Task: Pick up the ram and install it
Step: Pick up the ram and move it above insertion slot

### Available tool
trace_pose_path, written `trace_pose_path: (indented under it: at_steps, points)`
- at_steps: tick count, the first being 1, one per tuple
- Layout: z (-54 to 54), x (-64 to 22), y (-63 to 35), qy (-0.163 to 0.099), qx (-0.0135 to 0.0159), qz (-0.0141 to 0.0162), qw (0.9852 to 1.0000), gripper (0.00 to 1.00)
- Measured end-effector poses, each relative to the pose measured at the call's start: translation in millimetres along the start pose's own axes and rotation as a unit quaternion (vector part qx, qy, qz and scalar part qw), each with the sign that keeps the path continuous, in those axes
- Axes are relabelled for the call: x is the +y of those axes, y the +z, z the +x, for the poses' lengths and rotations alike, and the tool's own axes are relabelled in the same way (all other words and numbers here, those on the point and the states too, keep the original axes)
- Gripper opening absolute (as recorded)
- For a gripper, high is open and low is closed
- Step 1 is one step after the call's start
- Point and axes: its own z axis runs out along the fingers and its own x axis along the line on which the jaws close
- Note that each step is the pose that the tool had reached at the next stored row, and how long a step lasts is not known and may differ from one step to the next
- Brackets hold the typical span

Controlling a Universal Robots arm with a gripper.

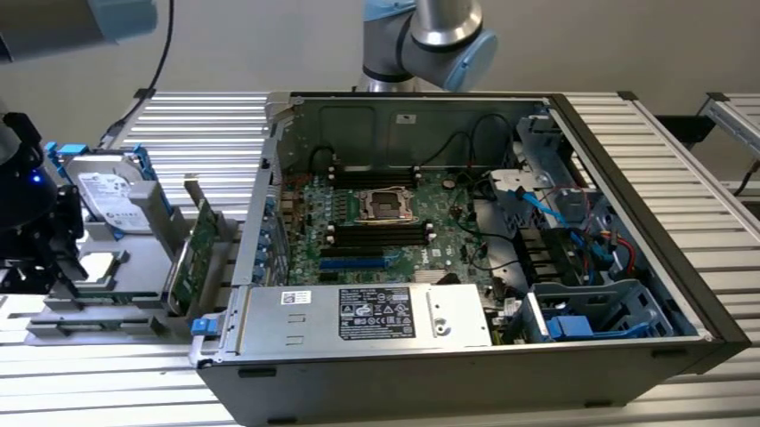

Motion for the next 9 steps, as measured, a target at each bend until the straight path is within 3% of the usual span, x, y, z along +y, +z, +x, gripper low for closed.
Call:
trace_pose_path:
  at_steps: [9]
  points:
    - [2.3,-1.3,16.4,-0.002,0.0002,0.0001,1.0000,0.30]
